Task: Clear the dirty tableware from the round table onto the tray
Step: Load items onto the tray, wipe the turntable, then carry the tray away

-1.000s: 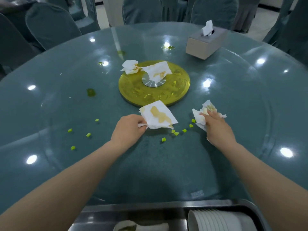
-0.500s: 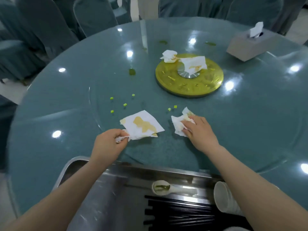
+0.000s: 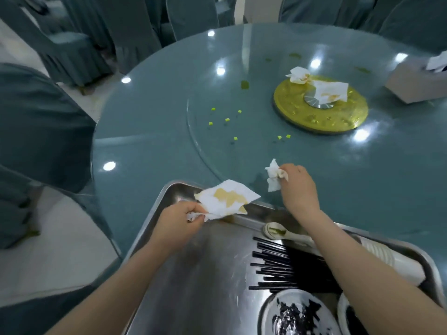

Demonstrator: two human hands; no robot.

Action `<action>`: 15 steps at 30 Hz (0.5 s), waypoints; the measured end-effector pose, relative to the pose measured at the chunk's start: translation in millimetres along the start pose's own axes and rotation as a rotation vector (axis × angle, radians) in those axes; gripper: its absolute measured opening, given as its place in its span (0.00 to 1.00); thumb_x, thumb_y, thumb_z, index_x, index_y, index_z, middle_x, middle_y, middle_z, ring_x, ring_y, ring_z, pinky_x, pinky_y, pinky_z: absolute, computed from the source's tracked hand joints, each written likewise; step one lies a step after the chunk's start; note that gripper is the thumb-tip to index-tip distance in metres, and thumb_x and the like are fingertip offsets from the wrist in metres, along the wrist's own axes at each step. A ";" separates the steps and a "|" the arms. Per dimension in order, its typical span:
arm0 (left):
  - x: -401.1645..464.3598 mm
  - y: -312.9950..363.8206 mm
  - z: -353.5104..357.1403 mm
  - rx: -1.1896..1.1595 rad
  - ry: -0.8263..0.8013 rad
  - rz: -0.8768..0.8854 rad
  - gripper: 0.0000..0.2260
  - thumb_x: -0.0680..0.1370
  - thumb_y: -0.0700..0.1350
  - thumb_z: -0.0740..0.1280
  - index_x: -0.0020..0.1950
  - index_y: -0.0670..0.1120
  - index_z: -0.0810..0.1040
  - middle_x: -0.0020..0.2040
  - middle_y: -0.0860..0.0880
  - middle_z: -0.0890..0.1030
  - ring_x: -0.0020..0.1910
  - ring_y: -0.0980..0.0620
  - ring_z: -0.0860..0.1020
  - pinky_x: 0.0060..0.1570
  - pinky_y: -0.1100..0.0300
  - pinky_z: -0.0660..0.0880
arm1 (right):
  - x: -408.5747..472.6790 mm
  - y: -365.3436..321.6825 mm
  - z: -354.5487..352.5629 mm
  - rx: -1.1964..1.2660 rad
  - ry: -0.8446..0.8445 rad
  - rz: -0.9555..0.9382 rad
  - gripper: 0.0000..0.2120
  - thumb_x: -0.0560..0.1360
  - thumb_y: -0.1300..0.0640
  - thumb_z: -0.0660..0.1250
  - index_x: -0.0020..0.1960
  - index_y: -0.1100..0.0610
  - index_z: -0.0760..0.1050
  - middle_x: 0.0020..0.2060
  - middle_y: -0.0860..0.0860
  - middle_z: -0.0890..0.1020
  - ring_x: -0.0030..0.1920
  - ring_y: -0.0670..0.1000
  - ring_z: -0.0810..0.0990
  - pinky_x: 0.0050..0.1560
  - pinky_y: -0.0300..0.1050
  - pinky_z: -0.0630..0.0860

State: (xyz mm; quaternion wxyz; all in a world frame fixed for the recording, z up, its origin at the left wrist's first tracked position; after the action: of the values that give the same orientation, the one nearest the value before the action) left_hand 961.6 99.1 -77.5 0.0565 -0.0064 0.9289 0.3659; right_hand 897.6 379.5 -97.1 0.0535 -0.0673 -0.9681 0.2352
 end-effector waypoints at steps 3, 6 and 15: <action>-22.5 -23.1 1.7 0.087 -0.176 -0.031 0.09 0.72 0.44 0.70 0.48 0.57 0.80 0.43 0.61 0.81 0.39 0.65 0.75 0.37 0.79 0.65 | -42.9 -45.0 7.7 0.165 -0.011 -0.068 0.12 0.76 0.64 0.60 0.57 0.56 0.75 0.51 0.56 0.75 0.51 0.57 0.73 0.45 0.46 0.65; -42.3 -43.3 1.3 0.002 -0.336 -0.070 0.30 0.69 0.45 0.73 0.69 0.56 0.68 0.61 0.57 0.75 0.56 0.60 0.75 0.47 0.73 0.68 | -84.0 -70.7 26.1 0.194 -0.099 -0.137 0.12 0.75 0.61 0.63 0.58 0.54 0.74 0.53 0.52 0.77 0.54 0.53 0.74 0.49 0.43 0.66; -67.7 -48.0 -39.7 -0.069 -0.293 0.065 0.36 0.71 0.48 0.74 0.74 0.58 0.59 0.60 0.66 0.68 0.56 0.65 0.69 0.45 0.84 0.61 | -119.1 -100.6 42.6 0.146 -0.359 -0.027 0.32 0.65 0.43 0.72 0.67 0.46 0.69 0.68 0.47 0.70 0.70 0.50 0.66 0.68 0.50 0.65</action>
State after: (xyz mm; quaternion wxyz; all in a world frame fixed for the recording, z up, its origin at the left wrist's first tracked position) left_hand 1027.5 35.0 -73.9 0.1793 0.0750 0.8973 0.3964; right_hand 998.6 253.3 -96.9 -0.1122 -0.0072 -0.9433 0.3123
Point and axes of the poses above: each hand's wrist, its own x-axis towards the middle knuckle, its own z-axis out of the palm, y = z × x, the point moved 3 cm from there along x, towards the middle knuckle
